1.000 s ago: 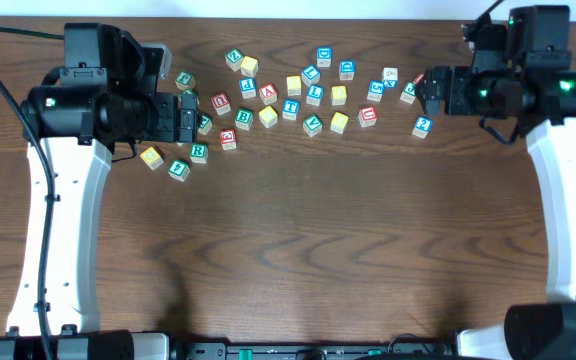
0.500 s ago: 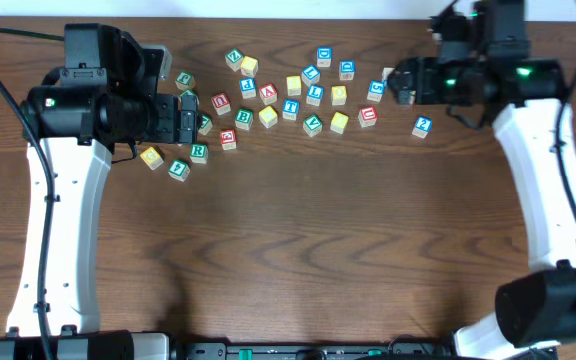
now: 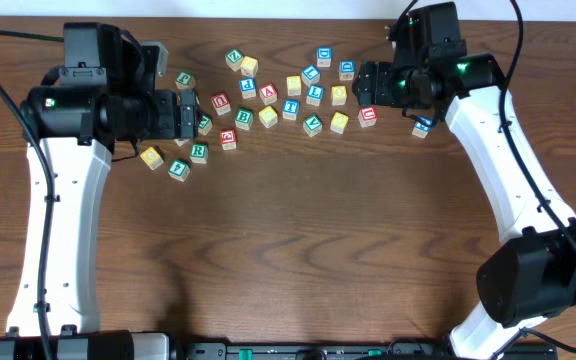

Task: Spell out ROBOT
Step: 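Raise both arms and move the grippers over the block pile, then lower the left gripper onto the green R block and grasp it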

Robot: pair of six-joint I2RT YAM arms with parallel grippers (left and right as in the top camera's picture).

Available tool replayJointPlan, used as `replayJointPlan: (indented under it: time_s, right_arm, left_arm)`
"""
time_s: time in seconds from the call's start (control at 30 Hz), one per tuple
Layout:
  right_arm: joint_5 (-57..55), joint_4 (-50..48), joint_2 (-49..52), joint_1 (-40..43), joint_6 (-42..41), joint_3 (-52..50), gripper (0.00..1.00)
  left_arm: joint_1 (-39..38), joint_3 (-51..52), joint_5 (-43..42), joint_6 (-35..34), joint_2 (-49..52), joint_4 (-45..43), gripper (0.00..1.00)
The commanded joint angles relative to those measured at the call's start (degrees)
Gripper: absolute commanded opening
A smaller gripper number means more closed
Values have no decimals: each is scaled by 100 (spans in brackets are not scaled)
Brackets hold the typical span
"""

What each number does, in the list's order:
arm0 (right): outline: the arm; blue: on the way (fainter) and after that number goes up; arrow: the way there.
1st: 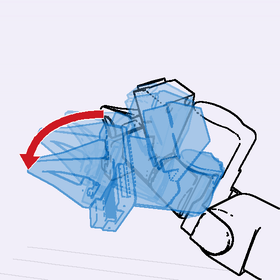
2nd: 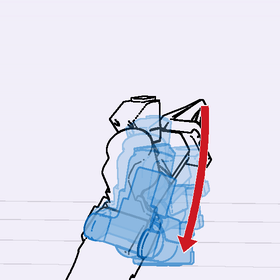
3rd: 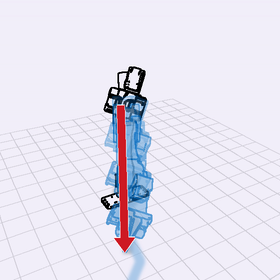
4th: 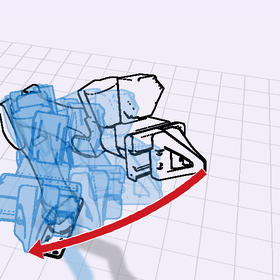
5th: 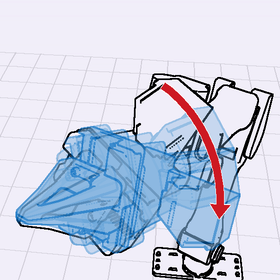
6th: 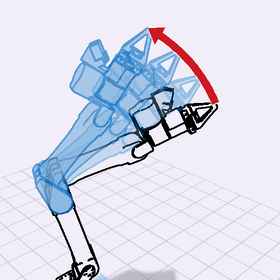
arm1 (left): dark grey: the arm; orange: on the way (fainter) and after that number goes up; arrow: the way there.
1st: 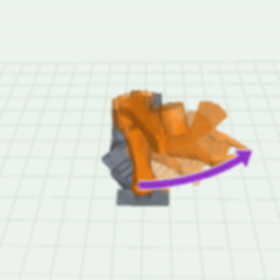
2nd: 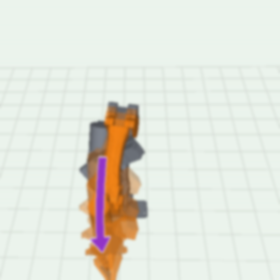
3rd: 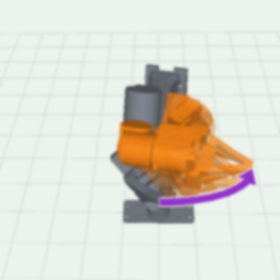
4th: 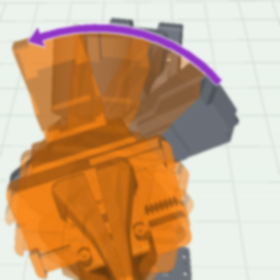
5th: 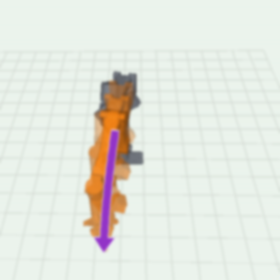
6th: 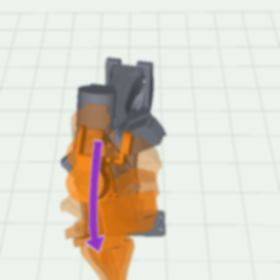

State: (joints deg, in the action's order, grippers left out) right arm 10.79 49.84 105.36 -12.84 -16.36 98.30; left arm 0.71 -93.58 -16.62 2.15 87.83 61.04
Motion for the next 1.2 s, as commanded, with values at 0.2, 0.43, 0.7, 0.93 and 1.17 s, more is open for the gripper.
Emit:
replayJointPlan:
  time_s: [0.2,0.43,0.7,0.93,1.17]
  right_arm:
    - [-339,323,9,212,-247,111,82]
    - [-334,697,7,411,-216,111,84]
    - [-341,938,9,433,-133,111,86]
    - [-494,1088,9,433,-133,111,87]
    - [-577,1189,9,415,-136,109,88]
  left_arm:
    - [-214,-157,573,-1303,743,-271,93]
    - [-474,-409,581,-1296,1443,-610,93]
    - [-481,-605,855,-1187,1856,-909,99]
    - [-476,-505,859,-1189,1871,-1401,99]
    - [-476,-490,935,-1189,2052,-1390,97]
